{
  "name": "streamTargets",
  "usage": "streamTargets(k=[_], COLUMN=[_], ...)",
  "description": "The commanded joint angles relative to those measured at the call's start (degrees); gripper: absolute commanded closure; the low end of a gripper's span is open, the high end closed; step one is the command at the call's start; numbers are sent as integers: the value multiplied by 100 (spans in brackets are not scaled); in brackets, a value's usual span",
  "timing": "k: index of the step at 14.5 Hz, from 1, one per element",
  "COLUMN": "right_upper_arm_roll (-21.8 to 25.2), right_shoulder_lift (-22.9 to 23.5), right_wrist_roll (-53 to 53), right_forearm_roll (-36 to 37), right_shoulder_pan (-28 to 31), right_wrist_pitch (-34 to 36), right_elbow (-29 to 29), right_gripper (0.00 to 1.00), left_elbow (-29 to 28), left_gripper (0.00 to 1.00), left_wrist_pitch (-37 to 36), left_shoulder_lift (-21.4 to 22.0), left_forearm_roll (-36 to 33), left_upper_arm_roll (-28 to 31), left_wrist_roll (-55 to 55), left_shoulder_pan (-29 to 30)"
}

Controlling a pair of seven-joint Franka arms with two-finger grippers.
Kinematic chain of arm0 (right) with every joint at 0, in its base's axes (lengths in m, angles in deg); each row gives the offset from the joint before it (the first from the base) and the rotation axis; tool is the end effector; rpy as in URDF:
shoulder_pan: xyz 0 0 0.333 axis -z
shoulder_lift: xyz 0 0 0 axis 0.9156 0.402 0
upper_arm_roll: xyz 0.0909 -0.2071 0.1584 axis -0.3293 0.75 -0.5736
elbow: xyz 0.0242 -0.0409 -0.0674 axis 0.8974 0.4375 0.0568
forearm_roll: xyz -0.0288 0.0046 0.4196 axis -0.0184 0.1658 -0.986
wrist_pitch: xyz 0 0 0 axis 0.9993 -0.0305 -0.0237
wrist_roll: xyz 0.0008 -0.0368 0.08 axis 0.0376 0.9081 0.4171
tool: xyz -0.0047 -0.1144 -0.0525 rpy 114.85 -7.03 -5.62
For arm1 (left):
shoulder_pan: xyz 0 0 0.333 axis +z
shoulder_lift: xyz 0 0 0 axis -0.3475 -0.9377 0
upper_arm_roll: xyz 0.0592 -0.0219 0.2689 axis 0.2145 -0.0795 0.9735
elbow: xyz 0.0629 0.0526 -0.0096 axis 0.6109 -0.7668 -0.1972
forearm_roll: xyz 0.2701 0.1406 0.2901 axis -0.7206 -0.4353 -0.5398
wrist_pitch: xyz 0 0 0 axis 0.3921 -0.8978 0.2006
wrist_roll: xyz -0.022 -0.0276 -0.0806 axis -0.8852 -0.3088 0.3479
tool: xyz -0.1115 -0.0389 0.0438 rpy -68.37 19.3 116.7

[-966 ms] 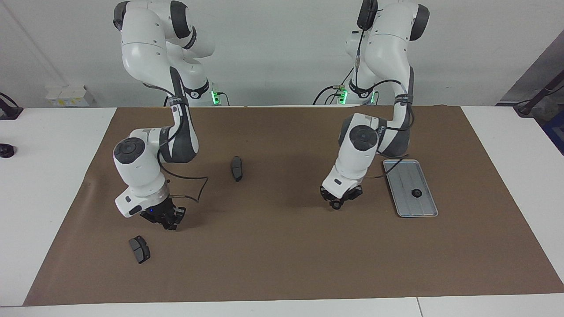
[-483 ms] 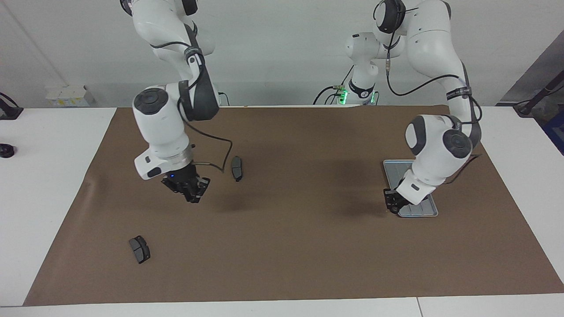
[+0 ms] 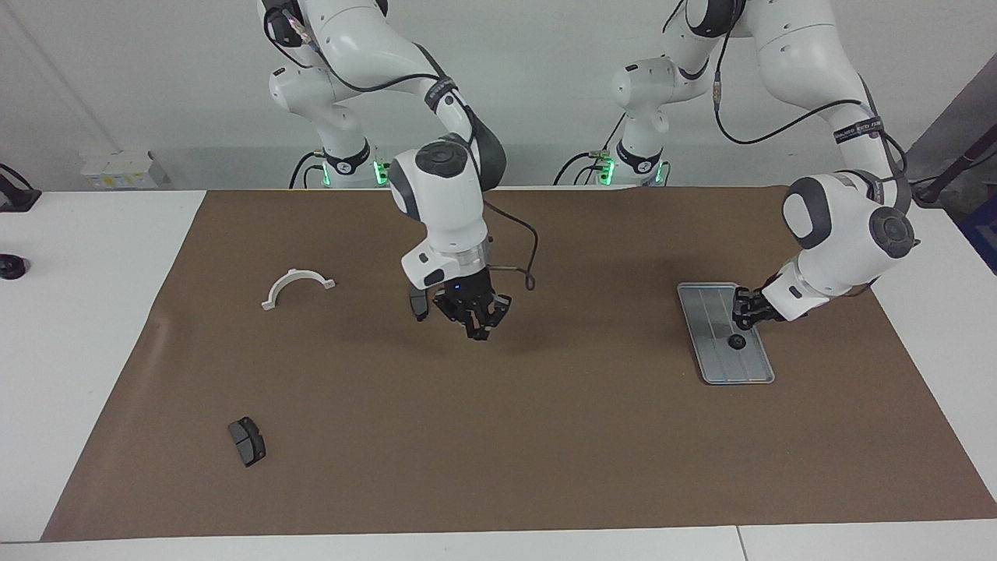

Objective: Pick bearing gear from pile to tray

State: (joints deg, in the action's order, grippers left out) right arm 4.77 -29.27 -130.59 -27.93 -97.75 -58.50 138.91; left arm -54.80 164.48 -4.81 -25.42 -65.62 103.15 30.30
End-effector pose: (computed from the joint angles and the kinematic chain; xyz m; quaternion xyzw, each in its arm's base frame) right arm 0.6125 0.3640 0.3203 -0.9784 0.1632 -0.0997 0.0789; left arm 0.6134 0.0403 0.2764 0.9834 -0.1433 -0.0976 0.0542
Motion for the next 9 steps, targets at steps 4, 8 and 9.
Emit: streamTargets(k=[4, 8, 9], right_upper_arm_roll=[36, 36, 44], right_shoulder_lift=[1162, 1242, 1224], right_wrist_roll=[-668, -686, -703], right_forearm_roll=[18, 0, 9], right_shoulder_pan=[-510, -599, -607], right_wrist_pitch=[-1104, -1431, -1379], right_elbow=[-662, -644, -644], right_gripper=[100, 23, 0], left_elbow=[-816, -703, -580], left_gripper=[48, 0, 0], left_wrist_pitch=[225, 515, 506], left_shoulder_lift=[494, 502, 494], left_forearm_roll=[90, 82, 82], left_upper_arm_roll=[-26, -26, -35], left_wrist_roll=[150, 133, 71], left_shoulder_pan=[5, -65, -91])
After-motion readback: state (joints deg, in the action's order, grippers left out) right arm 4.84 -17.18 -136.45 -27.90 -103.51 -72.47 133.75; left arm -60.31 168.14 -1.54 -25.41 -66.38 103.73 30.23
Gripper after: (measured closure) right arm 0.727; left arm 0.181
